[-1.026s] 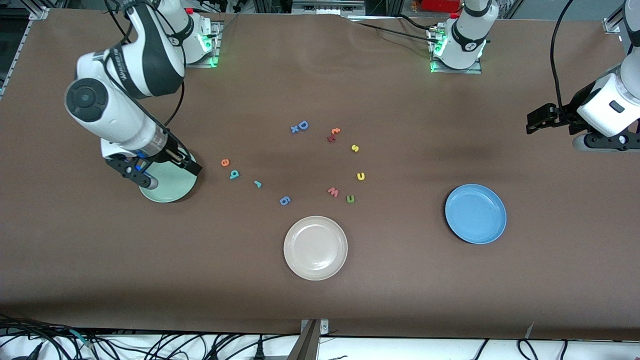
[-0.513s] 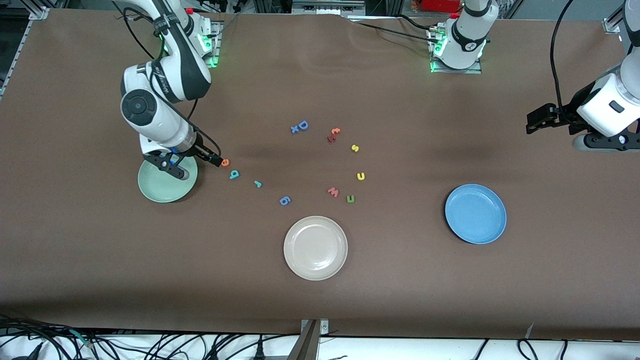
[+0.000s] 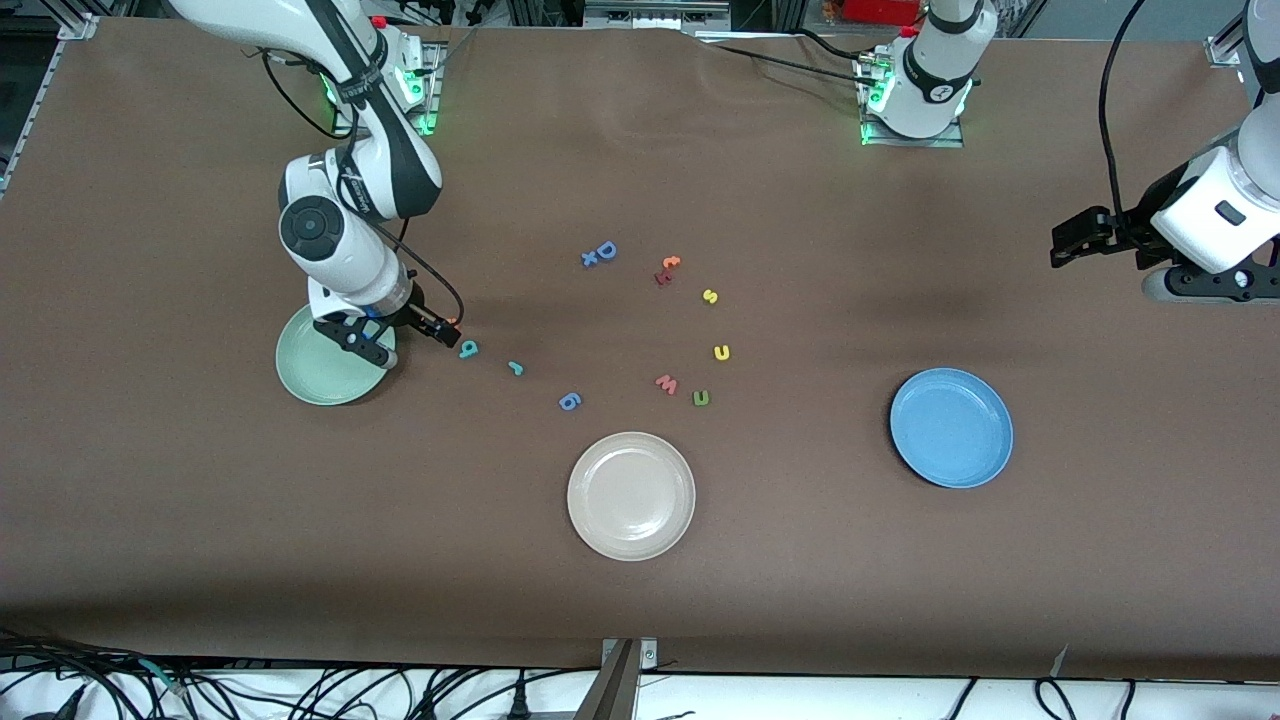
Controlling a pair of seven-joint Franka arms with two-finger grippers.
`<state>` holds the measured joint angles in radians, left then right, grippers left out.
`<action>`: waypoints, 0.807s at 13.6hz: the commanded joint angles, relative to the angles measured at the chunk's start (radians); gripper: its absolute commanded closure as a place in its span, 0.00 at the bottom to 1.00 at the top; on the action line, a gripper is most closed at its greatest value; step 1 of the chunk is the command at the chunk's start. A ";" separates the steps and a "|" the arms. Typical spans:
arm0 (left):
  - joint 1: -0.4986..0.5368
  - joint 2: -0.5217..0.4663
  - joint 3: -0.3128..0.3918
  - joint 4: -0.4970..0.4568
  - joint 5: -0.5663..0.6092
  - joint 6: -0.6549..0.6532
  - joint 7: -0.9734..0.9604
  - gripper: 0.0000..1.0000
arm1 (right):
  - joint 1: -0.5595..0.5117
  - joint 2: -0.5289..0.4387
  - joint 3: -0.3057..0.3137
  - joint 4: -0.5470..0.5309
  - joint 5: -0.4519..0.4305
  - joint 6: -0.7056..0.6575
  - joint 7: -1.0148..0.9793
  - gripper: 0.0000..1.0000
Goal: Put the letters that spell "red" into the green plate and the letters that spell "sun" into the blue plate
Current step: 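Move the right gripper over the orange e beside the green plate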
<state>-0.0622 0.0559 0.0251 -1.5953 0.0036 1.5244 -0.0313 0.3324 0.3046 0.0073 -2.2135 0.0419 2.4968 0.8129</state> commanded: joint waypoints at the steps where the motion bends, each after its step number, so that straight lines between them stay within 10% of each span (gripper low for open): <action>1: -0.010 -0.002 -0.001 0.006 -0.004 -0.015 -0.006 0.00 | 0.011 0.027 -0.006 -0.006 -0.014 0.027 0.031 0.02; 11: -0.082 0.085 -0.019 0.015 -0.096 0.103 -0.039 0.00 | 0.043 0.077 -0.006 -0.052 -0.014 0.028 0.112 0.14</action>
<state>-0.1089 0.1053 0.0003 -1.5960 -0.0641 1.5940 -0.0388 0.3678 0.3903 0.0073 -2.2456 0.0419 2.5054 0.9034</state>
